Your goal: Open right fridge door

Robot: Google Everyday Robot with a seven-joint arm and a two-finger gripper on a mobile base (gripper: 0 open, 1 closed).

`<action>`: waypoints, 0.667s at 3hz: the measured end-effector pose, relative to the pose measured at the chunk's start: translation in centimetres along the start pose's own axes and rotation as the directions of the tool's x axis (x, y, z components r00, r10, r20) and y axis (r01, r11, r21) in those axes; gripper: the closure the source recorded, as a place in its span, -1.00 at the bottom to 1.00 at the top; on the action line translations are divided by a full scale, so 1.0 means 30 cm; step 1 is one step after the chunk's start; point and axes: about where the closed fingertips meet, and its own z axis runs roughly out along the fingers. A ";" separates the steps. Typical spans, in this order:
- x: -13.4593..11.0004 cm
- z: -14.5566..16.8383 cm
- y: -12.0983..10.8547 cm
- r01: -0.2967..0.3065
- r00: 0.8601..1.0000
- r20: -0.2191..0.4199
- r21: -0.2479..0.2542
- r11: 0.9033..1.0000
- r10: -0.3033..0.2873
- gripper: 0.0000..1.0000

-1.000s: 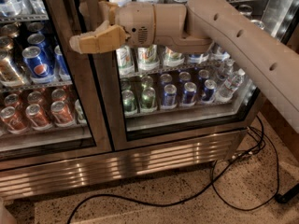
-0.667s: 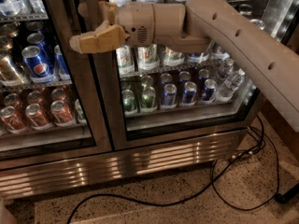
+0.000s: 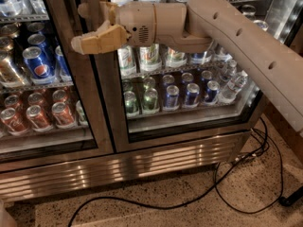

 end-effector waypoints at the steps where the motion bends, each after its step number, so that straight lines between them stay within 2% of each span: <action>1: 0.000 -0.001 -0.002 0.000 1.000 0.000 -0.010 1.000 0.000 -0.64; 2: -0.001 -0.001 -0.003 0.002 1.000 0.000 -0.020 1.000 -0.002 -0.31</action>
Offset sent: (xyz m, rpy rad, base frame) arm 0.0294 0.0852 -0.0003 -0.0117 -0.0639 0.2262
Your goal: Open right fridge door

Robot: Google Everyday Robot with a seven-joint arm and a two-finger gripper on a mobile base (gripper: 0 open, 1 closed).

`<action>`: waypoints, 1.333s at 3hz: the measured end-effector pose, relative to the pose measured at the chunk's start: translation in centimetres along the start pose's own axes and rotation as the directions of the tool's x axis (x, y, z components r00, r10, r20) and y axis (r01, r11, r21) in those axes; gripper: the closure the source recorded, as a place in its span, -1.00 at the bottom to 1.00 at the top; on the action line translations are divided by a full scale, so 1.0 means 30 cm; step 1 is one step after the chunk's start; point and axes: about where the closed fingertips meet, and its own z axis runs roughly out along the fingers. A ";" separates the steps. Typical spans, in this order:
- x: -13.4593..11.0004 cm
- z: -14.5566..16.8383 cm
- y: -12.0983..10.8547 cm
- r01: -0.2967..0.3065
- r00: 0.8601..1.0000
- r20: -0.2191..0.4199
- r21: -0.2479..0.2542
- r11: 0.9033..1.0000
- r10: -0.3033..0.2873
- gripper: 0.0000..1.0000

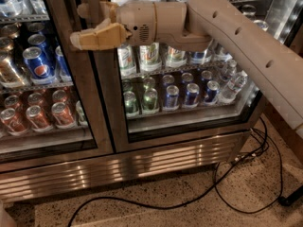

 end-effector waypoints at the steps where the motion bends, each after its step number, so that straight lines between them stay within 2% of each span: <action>1: 0.000 0.000 0.000 0.000 1.000 0.000 0.000 1.000 0.000 0.16; 2: 0.000 0.000 0.000 0.000 1.000 0.000 0.000 1.000 0.000 0.62; 3: 0.000 0.000 0.000 0.000 1.000 0.000 0.000 1.000 0.000 1.00; 4: 0.000 0.000 0.001 0.000 1.000 0.000 0.000 1.000 0.000 1.00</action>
Offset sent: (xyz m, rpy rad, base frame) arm 0.0000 0.0000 0.0000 0.0000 0.0000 0.0000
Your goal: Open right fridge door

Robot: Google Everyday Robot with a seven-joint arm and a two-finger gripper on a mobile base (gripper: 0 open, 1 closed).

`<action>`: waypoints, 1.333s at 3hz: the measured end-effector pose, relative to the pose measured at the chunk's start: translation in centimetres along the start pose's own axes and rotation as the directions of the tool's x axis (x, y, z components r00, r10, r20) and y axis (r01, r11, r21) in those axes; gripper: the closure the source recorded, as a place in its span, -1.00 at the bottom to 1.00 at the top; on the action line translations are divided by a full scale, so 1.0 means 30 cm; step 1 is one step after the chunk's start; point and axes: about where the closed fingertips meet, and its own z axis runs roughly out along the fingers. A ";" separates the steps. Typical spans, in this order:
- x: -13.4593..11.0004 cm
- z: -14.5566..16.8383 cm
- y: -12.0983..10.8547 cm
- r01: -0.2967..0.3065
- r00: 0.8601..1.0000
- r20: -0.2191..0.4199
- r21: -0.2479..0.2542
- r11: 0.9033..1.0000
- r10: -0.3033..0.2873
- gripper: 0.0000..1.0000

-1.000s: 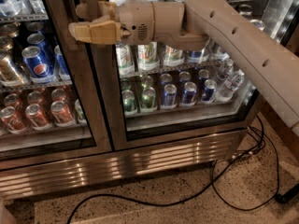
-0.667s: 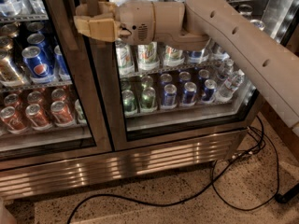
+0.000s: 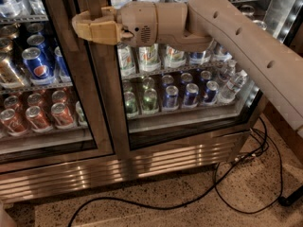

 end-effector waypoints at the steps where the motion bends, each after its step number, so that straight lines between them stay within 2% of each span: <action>1: -0.001 -0.013 0.005 0.000 1.000 0.000 0.000 1.000 0.000 1.00; 4: -0.021 -0.015 0.036 -0.010 1.000 0.009 -0.003 1.000 0.010 1.00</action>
Offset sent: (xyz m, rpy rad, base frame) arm -0.0548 0.0425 0.0613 -0.0073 -0.0194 0.0441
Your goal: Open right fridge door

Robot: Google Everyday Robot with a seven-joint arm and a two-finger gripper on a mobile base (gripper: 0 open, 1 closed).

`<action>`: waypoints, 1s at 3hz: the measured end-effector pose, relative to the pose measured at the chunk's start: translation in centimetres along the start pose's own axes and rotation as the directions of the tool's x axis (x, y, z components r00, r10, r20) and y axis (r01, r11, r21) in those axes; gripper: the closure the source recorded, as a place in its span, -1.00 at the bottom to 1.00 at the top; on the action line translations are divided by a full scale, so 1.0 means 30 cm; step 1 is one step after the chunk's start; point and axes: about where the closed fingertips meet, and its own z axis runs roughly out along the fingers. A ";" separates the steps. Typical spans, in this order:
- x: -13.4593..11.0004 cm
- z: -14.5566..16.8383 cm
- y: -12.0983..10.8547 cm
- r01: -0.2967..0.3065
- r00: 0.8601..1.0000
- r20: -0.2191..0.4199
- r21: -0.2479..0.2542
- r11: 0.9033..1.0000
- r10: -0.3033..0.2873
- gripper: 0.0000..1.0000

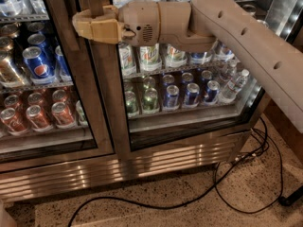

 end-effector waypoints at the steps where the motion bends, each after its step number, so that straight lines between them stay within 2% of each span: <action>1: -0.003 -0.004 0.017 -0.009 1.000 -0.004 -0.008 1.000 0.009 1.00; 3: -0.008 -0.002 0.039 -0.018 1.000 -0.003 -0.010 1.000 0.018 1.00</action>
Offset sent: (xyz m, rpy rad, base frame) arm -0.1271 0.0558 0.0483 -0.0437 0.1550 0.1039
